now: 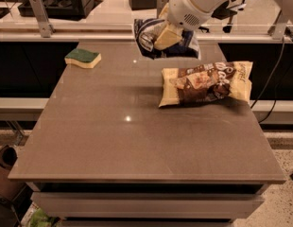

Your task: Move blue chip bag near sponge

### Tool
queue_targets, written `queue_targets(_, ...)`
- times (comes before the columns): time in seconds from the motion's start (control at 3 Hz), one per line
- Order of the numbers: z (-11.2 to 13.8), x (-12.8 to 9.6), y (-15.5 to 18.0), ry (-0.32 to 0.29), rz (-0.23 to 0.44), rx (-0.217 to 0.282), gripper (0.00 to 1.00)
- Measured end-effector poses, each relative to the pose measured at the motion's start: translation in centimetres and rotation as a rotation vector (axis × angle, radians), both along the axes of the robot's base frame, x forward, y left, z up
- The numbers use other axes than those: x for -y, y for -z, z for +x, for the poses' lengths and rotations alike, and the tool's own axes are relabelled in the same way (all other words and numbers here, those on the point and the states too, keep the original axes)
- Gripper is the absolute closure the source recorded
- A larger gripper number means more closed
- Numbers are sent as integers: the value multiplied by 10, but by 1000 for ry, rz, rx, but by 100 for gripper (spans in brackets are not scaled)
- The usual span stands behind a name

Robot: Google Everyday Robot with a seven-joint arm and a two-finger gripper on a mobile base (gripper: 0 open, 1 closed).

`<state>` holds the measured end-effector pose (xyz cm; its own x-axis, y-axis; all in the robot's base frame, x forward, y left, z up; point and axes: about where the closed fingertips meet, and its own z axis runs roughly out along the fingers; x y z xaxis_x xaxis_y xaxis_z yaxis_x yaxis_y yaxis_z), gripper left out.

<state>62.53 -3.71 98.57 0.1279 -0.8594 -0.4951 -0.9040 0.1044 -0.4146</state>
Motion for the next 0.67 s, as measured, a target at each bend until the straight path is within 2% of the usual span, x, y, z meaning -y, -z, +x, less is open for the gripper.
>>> queue_targets(0.33, 49, -30, -7, -77, 118, 124, 100)
queue_targets(0.67, 88, -68, -6, -163, 237, 214, 100)
